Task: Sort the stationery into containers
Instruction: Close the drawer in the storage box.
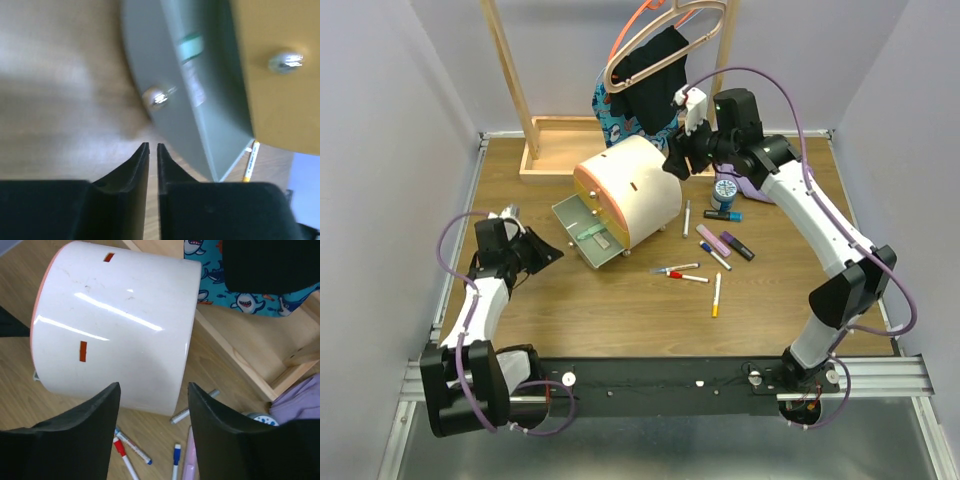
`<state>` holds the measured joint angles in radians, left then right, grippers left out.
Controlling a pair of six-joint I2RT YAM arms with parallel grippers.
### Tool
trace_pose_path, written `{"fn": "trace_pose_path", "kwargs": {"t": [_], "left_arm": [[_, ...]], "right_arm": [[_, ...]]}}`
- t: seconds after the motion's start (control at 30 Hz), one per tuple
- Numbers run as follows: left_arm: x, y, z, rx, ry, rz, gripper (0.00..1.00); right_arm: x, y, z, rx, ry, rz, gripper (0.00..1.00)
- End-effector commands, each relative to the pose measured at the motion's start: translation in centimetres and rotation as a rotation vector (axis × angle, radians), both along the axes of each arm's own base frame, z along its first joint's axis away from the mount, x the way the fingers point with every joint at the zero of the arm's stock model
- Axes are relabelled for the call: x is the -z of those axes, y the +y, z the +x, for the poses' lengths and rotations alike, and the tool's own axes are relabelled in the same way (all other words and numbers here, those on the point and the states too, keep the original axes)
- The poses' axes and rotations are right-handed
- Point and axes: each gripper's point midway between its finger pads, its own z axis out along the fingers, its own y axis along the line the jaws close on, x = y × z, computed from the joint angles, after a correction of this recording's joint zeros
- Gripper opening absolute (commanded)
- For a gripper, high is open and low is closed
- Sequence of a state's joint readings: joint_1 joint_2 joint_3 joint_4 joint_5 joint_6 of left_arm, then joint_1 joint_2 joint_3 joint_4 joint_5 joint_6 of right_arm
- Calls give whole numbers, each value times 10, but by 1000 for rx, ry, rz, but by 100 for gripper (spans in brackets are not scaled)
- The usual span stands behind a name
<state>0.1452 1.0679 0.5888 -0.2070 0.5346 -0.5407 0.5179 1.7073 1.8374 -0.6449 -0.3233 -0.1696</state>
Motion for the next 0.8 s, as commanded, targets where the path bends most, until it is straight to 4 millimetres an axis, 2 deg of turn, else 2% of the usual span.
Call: {"fn": "trace_pose_path", "kwargs": {"t": [0.0,0.17,0.2,0.3,0.43,0.77], "left_arm": [[3,-3,0,-126,47,-286,7],[3,-1,3,-126,15,-344,6],[0,-4,3,-112,9,-357,6],[-3,-4,6,-115,3,-373,6],[-1,-2,13,-129,2,-388,6],[10,0,19,-132,18,-382,8]], "right_arm": [[-13,18,6,-29,-23,41,50],[-8,33,5,-71,-15,42,32],[-5,36,5,-78,-11,38,25],[0,42,4,-93,-9,29,16],[12,48,9,-89,6,10,16],[26,55,15,-93,14,-16,18]]}}
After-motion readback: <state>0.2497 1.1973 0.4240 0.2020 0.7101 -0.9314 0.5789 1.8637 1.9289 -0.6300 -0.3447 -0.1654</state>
